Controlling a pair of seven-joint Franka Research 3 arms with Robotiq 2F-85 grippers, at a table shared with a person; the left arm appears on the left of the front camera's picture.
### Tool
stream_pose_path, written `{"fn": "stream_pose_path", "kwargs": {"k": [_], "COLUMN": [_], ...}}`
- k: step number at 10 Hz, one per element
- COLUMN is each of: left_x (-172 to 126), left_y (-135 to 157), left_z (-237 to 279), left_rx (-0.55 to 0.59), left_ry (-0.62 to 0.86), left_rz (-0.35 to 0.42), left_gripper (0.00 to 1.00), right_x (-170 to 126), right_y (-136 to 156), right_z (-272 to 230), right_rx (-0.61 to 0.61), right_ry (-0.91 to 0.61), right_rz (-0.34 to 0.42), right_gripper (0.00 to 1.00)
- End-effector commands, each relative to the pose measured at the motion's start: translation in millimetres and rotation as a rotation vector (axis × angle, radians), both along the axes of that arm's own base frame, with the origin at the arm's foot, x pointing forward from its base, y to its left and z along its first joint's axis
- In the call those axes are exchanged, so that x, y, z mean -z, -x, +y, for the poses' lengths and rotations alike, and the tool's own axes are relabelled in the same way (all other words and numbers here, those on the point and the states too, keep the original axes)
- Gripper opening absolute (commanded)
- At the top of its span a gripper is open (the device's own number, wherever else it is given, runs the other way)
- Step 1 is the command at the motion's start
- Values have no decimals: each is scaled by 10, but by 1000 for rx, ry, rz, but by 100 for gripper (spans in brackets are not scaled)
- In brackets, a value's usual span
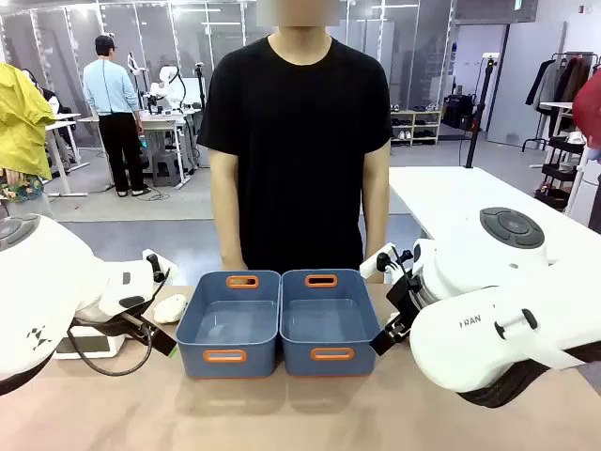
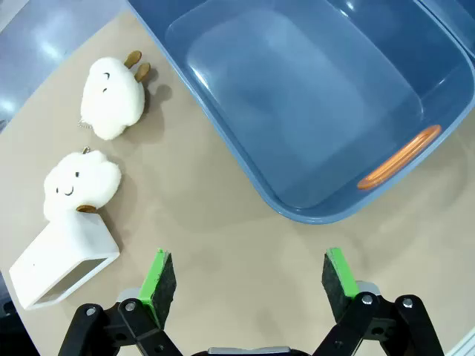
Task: Sort the digital clocks into the basket.
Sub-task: Pick up the Digital clock from the table and place it into the empty Plastic storage basket.
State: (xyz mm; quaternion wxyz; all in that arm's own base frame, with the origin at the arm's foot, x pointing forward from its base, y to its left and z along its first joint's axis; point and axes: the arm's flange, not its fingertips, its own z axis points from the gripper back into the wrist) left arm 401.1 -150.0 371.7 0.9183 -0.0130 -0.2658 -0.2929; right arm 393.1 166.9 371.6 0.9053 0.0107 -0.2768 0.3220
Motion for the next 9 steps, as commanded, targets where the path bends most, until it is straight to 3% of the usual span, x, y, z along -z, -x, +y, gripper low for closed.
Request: {"fn": "stream_pose_path", "kwargs": {"k": [1, 9], "left_x": [0, 0], "left_y": [1, 1], "left_z": [-2, -2], "left_rx": [0, 0], "left_ry": [0, 0], "left_rz": [0, 0], "left_gripper": [100, 100], "right_x": [0, 0], "right_y": [0, 0], "right_z": [0, 0], "right_rx": [0, 0], "right_ry": [0, 0], "right_rz": [0, 0], "right_gripper": [100, 100]}}
